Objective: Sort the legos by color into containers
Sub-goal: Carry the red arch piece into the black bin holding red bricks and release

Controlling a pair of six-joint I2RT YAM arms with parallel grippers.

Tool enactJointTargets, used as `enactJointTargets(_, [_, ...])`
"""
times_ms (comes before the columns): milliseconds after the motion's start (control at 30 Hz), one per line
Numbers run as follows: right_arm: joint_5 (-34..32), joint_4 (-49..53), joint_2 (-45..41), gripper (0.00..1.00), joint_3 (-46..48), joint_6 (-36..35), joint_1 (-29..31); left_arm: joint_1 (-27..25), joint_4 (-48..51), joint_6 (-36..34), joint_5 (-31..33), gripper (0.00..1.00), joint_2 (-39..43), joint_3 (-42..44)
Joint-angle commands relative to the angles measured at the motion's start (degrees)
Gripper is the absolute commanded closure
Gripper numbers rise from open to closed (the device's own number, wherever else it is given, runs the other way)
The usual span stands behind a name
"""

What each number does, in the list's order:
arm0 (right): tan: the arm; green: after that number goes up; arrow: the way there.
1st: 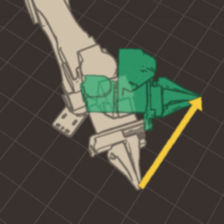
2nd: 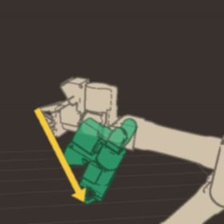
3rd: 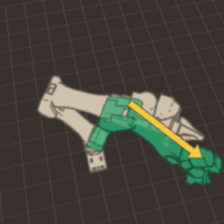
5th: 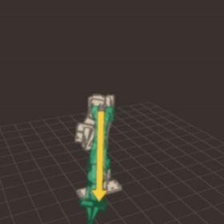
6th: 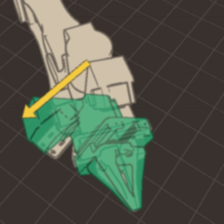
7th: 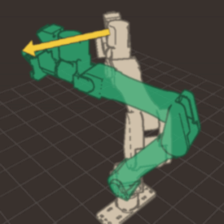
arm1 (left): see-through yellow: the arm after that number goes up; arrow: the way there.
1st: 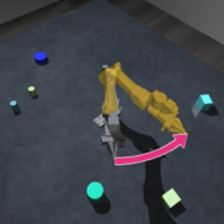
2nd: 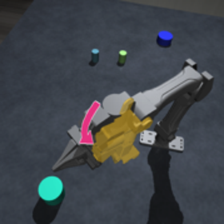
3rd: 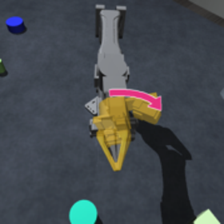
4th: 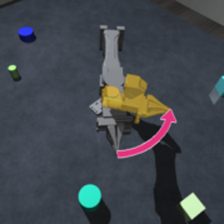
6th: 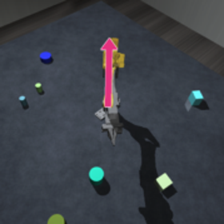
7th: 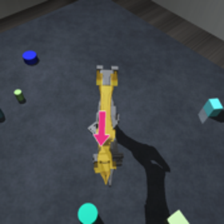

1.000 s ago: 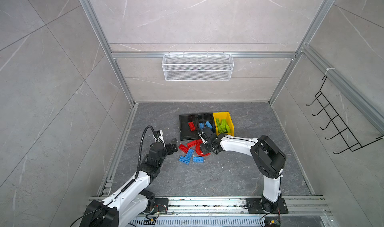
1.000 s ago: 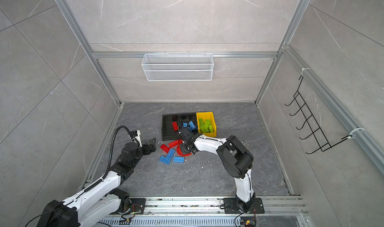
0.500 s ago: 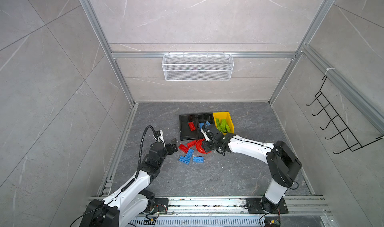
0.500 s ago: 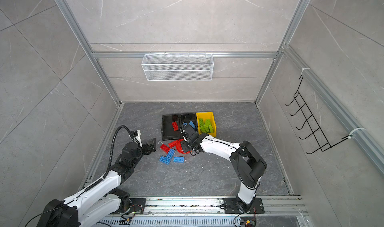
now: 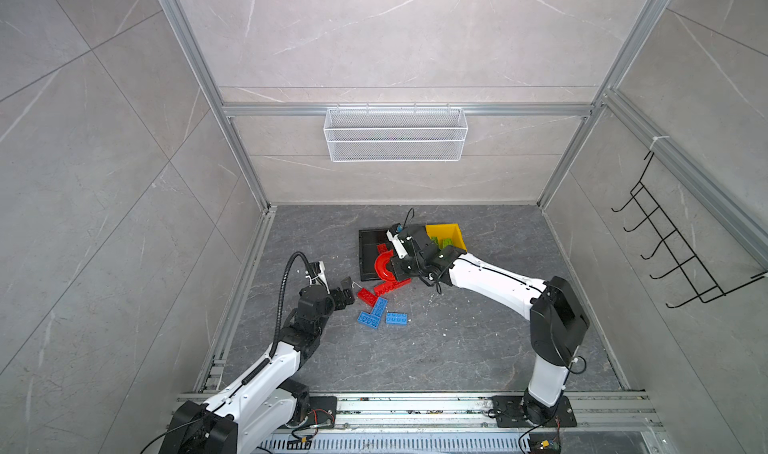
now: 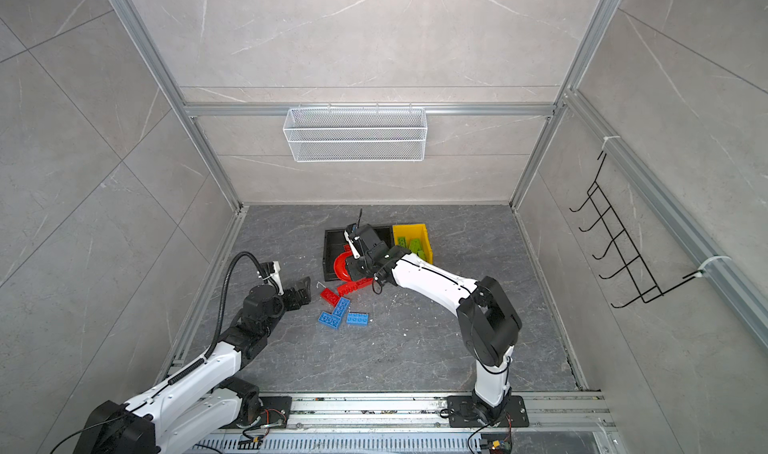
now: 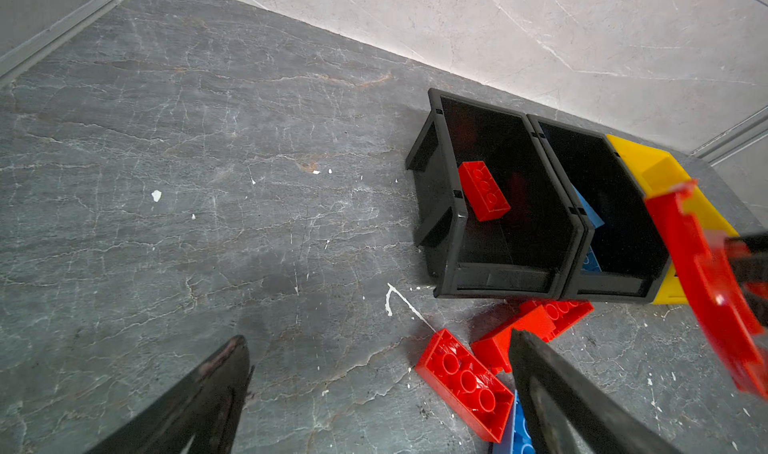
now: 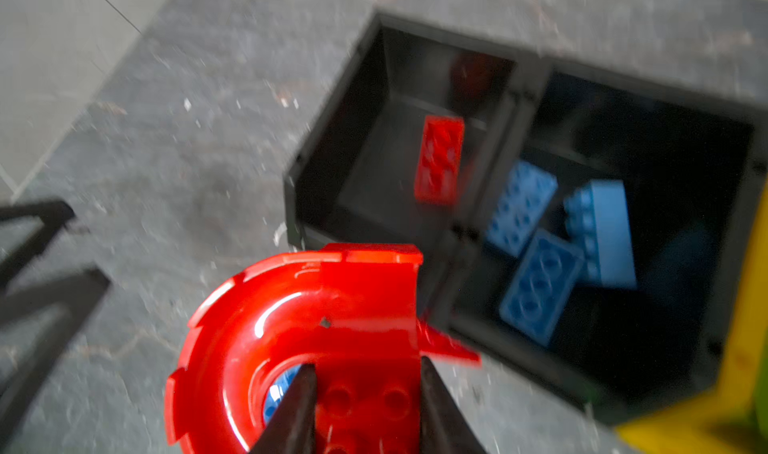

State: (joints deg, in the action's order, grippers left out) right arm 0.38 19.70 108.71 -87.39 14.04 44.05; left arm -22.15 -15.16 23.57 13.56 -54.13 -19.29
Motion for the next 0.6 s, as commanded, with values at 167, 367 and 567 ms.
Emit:
enactJointTargets(167, [4.51,-0.87,13.88,0.77,-15.02,-1.06,-3.64,0.00,-0.84,-0.04,1.39,0.00,1.26,-0.77])
enactJointTargets(367, [7.16,-2.32,19.21,0.75,-20.01,0.11,-5.28,0.00,-0.80,0.16,0.94,0.00,0.52,-1.10])
enactJointTargets(567, [7.52,-0.97,21.69,0.60,-23.05,0.80,-5.46,0.00,-1.37,0.56,0.35,0.00,0.21,-0.89])
